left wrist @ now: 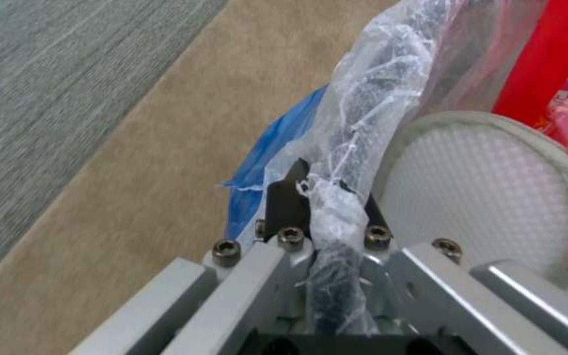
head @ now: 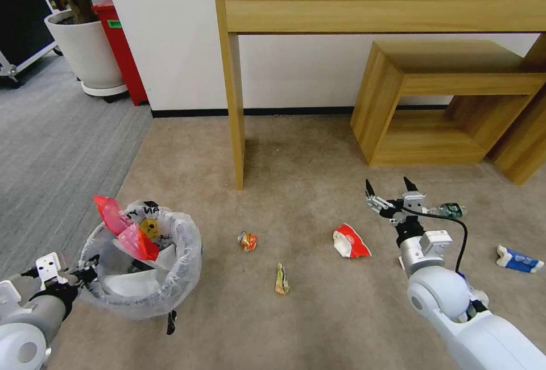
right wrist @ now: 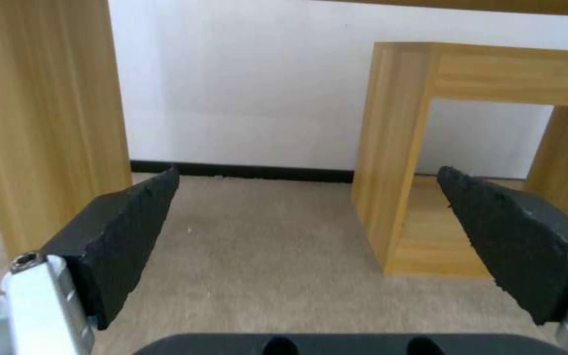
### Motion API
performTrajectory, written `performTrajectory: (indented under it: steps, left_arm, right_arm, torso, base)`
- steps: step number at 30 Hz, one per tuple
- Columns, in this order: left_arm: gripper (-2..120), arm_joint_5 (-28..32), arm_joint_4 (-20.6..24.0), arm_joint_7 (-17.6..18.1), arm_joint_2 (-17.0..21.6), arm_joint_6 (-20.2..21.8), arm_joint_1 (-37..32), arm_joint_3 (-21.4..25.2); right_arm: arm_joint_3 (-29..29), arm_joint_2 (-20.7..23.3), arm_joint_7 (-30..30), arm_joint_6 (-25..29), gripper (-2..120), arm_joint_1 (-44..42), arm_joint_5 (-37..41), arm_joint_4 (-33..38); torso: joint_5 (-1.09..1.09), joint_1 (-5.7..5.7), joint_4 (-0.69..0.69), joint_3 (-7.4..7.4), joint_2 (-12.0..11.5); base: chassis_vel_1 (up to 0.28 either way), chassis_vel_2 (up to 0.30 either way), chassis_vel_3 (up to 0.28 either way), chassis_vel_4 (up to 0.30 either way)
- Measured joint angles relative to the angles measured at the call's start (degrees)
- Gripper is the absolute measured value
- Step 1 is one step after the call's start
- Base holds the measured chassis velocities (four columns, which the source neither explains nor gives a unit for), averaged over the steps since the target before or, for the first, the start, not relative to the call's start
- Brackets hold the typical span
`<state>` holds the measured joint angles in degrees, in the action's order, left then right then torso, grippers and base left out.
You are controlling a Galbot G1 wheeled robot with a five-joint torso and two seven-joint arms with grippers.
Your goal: Pick up the trash bin and place the garbage on the floor into it.
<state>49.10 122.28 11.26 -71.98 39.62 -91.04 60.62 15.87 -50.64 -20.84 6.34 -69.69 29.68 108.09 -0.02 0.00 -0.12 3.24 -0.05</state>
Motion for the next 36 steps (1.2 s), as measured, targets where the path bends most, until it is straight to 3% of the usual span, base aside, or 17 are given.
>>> performTrajectory:
  steps: [9,13,17,18,23,29,34,36]
  left_arm:
    - [0,-0.3,-0.6,-0.3,-0.2,-0.2,0.2,-0.4]
    - [0,-0.8,-0.9,-0.7,-0.7,-0.4,0.3,-0.7]
    - [0,-1.3,-1.6,-0.8,-1.0,-0.5,0.8,-1.1]
    - [0,-1.3,-1.6,-0.8,-1.0,-0.5,0.8,-1.1]
    - [0,-1.7,-2.2,-0.8,-1.3,-0.5,1.4,-1.5]
    - [0,-2.6,-2.7,-0.8,-2.1,-0.5,1.8,-2.1]
    - [0,-3.6,-3.6,-0.9,-3.1,-0.7,2.1,-2.2]
    - [0,-3.6,-3.7,-0.9,-3.2,-0.7,2.1,-2.2]
  right_arm:
    - [-1.1,-0.4,-0.3,0.0,100,1.1,0.2,-0.6]
    - [-2.2,-0.4,-1.5,-2.6,100,2.0,2.0,-0.2]
    - [-4.4,0.4,-5.3,-11.3,100,1.8,11.0,3.6]
    - [-4.4,0.4,-5.3,-11.3,100,1.8,11.0,3.6]
    - [-8.4,2.2,-11.5,-20.3,100,2.7,25.4,6.9]
    - [-13.0,3.4,-15.6,-26.8,100,5.5,33.6,6.5]
    - [-23.1,2.3,-20.7,-34.9,100,12.1,43.9,2.9]
    - [-24.4,1.9,-21.4,-35.7,100,12.8,45.0,2.4]
  torso:
    - [0.03,0.0,0.0,-0.01,0.0]
    - [0.01,0.0,0.0,-0.02,0.0]
    - [0.01,0.0,0.0,-0.01,0.0]
    - [0.01,0.0,0.0,-0.01,0.0]
    - [0.02,0.0,0.0,-0.02,0.0]
    - [0.01,0.0,0.0,-0.01,0.0]
    - [0.01,0.0,0.01,-0.01,0.0]
    - [0.01,0.0,0.01,-0.01,0.0]
  base:
    - [-0.059,0.075,0.054,-0.064]
    - [0.017,-0.027,-0.012,0.019]
    - [0.0,0.0,0.0,0.0]
    - [0.0,0.0,0.0,0.0]
    - [0.0,0.0,0.0,0.0]
    - [0.0,0.0,0.0,0.0]
    - [0.0,0.0,0.0,0.0]
    - [0.0,0.0,0.0,0.0]
